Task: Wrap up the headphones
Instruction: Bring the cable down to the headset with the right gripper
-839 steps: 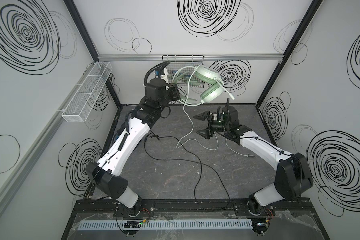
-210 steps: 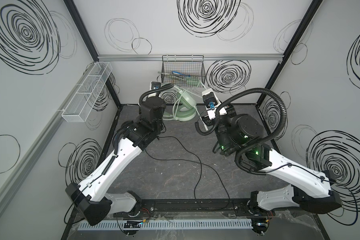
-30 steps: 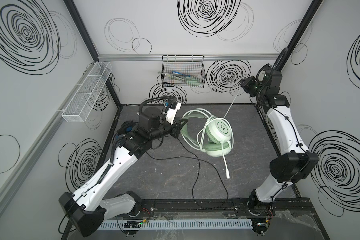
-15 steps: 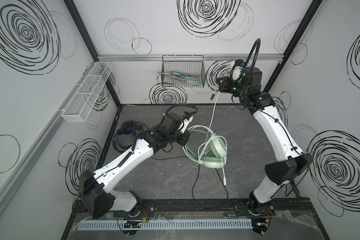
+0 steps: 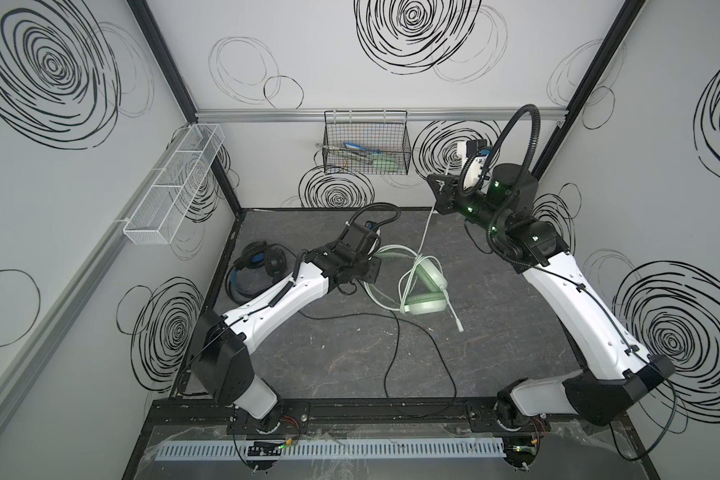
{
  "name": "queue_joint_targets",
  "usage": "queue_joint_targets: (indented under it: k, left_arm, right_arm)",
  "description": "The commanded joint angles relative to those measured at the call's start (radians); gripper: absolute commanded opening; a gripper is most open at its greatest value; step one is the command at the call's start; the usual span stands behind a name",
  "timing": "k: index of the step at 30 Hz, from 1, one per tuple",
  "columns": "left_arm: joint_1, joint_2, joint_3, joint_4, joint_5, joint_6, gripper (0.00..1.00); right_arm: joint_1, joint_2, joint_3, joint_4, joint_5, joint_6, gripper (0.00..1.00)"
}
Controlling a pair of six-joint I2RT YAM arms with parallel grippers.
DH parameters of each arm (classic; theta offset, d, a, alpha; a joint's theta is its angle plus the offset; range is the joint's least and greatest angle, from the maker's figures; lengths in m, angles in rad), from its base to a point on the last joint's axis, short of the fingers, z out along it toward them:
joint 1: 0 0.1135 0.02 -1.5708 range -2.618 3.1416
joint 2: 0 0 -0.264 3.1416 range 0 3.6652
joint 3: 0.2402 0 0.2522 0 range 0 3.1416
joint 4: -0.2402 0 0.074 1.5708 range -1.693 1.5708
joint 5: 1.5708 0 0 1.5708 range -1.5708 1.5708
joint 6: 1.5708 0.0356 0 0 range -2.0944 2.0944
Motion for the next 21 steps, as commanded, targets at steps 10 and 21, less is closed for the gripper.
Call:
queue_joint_targets:
  k: [10, 21]
  left_arm:
    - [0.068, 0.102, 0.147, 0.083, -0.102, -0.098, 0.0]
    - [0.187, 0.155, 0.273, 0.107, -0.015, -0.136, 0.0]
  right_arm:
    - [0.368, -0.067, -0.072, 0.063, 0.283, -0.253, 0.0]
    - [0.58, -0.149, -0.204, 0.176, 0.335, -0.388, 0.0]
